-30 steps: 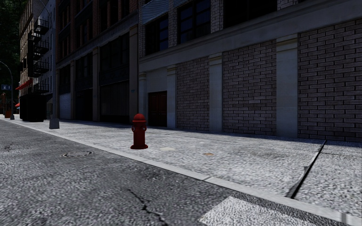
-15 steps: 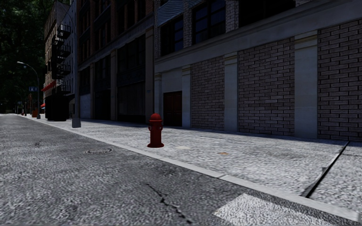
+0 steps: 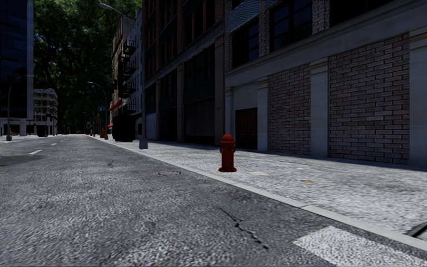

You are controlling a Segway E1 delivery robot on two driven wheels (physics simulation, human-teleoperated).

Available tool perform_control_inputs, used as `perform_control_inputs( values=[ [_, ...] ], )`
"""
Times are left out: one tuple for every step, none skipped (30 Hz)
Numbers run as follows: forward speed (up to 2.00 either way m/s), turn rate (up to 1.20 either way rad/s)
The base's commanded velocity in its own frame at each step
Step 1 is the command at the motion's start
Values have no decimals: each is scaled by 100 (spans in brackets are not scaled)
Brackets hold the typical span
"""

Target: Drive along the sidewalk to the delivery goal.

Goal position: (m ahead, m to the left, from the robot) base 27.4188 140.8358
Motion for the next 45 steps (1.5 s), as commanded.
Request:
perform_control_inputs(
  values=[
    [-43,58],
    [-43,58],
    [-43,58],
    [-43,58],
    [-43,58],
    [-43,58],
    [-43,58],
    [-43,58],
    [-43,58],
    [-43,58],
    [-43,58],
    [-43,58],
    [-43,58],
    [-43,58],
    [-43,58],
    [-43,58],
    [-43,58],
    [-43,58],
    [-43,58],
    [-43,58],
    [-43,58],
    [-43,58],
    [-43,58],
    [-43,58],
    [-43,58],
    [-43,58],
    [-43,58],
    [-43,58],
    [-43,58],
    [-44,58],
    [-44,58],
    [-44,58],
    [-44,58],
    [-44,58],
    [-44,58],
    [-44,58],
    [-44,58],
    [-44,58],
    [-44,58],
    [-44,58],
    [-44,58],
    [-44,58],
    [-44,58],
    [-44,58],
    [-44,58]
  ],
)
